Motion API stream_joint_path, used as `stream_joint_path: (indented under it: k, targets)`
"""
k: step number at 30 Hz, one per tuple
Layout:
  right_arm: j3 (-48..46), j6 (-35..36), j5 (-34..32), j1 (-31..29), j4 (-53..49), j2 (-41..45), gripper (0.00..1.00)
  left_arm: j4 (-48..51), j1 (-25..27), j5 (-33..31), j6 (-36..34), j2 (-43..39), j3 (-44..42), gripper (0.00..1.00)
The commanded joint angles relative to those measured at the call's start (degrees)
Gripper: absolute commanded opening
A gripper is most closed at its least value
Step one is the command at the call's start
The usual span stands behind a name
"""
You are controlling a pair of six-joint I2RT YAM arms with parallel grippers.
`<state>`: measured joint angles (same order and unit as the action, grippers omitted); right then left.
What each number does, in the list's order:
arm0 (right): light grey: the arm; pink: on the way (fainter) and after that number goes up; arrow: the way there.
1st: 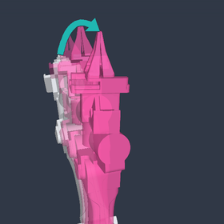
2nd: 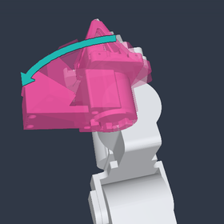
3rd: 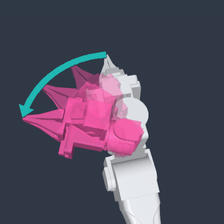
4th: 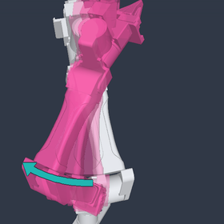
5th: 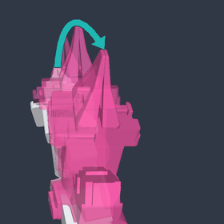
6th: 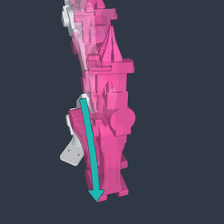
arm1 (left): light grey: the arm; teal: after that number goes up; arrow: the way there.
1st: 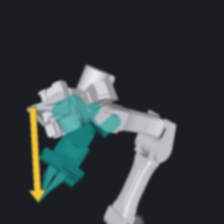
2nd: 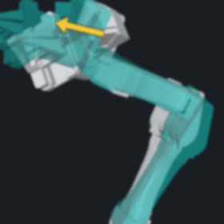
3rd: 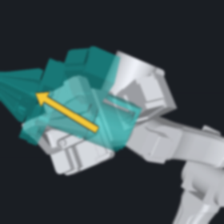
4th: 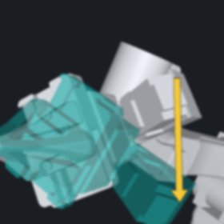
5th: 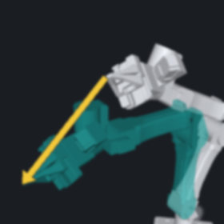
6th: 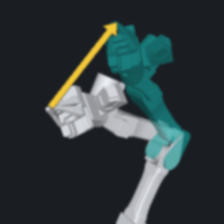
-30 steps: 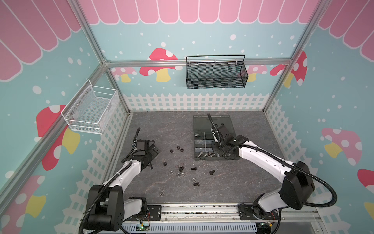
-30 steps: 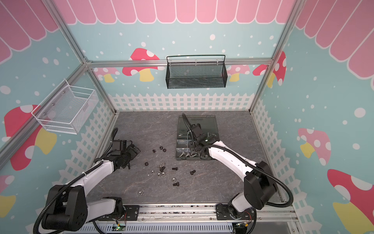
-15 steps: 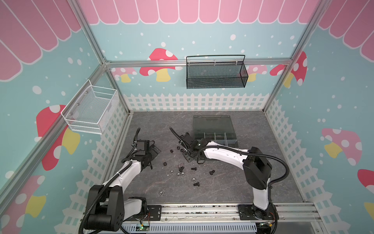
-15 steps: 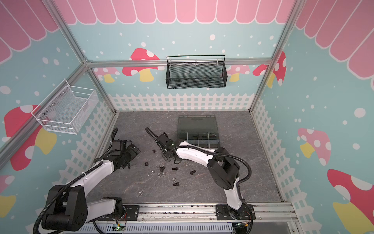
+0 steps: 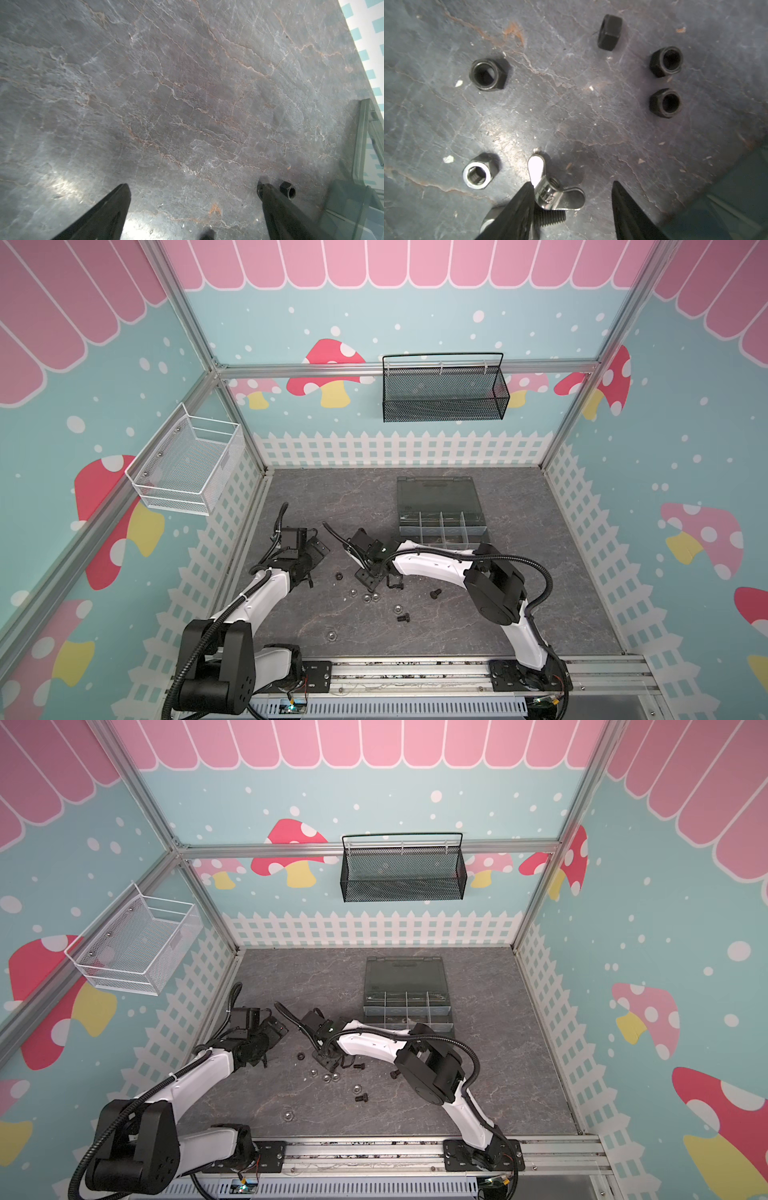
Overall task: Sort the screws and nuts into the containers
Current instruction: 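Lower the right gripper onto another silver wing nut and close it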
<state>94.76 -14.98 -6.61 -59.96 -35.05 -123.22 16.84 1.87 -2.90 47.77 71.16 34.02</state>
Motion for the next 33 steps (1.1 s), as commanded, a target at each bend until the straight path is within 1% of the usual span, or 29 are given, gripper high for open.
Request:
stream_joint_path:
  k: [1,5,14,19,25,33]
  targets:
    - [1.83,1.80,1.49,-0.54,-0.72,-1.61,0.62,-0.80,-0.56,-0.48,0.75,-0.23,-0.71,1.00]
    - [1.75,1.81,1.78,-0.63,-0.72,-2.09,0.62,-0.89,-0.55,-0.12,0.84,0.12,-0.45,1.00]
    - [1.62,1.71,-1.01,-0.66,-1.99,-3.71,0.62,-1.02,-0.56,-0.16,0.92,-0.15,-0.32,1.00]
    - [0.70,0.46,-2.12,-0.17,-2.09,-3.74,0.62,-1.00,-0.55,-0.11,0.92,-0.01,-0.27,1.00]
    - [0.12,-1.91,0.89,2.13,-1.09,-3.66,0.60,-1.02,-0.61,-0.01,1.02,-0.03,-0.41,1.00]
    - [-1.23,-3.46,2.54,4.04,-0.74,-3.33,0.52,-0.97,-0.60,-0.16,0.90,-0.23,-0.62,1.00]
